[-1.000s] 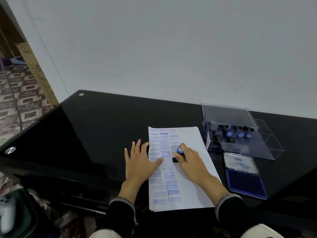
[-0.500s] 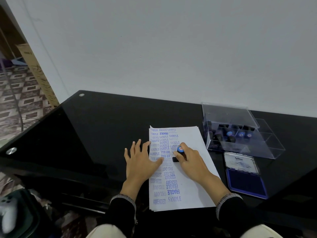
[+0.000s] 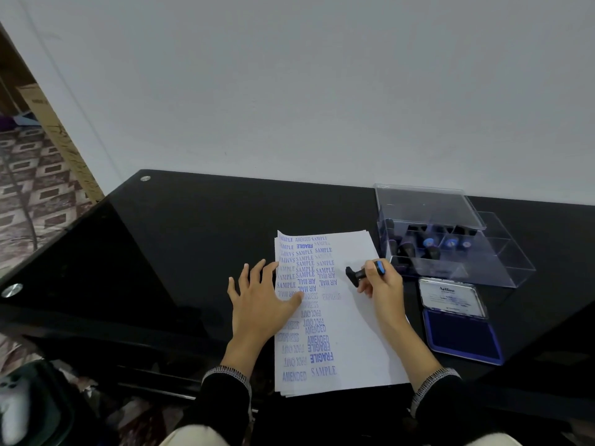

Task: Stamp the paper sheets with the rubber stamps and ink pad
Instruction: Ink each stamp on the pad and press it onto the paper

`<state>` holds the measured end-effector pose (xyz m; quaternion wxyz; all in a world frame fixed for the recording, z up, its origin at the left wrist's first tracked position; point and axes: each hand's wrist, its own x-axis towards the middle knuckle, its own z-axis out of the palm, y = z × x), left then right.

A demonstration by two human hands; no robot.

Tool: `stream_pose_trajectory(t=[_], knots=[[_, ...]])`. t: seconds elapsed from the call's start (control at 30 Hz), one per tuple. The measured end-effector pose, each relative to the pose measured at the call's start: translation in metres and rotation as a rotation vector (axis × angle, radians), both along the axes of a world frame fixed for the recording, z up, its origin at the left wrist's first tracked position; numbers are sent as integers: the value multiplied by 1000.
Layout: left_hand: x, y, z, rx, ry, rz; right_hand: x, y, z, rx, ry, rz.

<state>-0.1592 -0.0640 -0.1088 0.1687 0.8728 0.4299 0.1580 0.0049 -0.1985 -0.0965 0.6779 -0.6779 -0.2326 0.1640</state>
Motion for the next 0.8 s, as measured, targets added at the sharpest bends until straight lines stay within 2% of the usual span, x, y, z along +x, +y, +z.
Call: stream_pose_trajectory(t=[0.3,0.4,0.53,0.67,0.8], knots=[[1,0,0,1,10,5,-3,-2,0,-15,-81,-2],[1,0,0,3,13,9,-11,-4,6,-11,-205,-16],[2,-1,1,3,15,9,-27,-11,7,-126,-356,-38],[2,-1,1,3,23,17,-54,-25,-3,-161,-316,-156],[2,-2,2,16,43,4,-59,-24,-4,-150,-317,-182]])
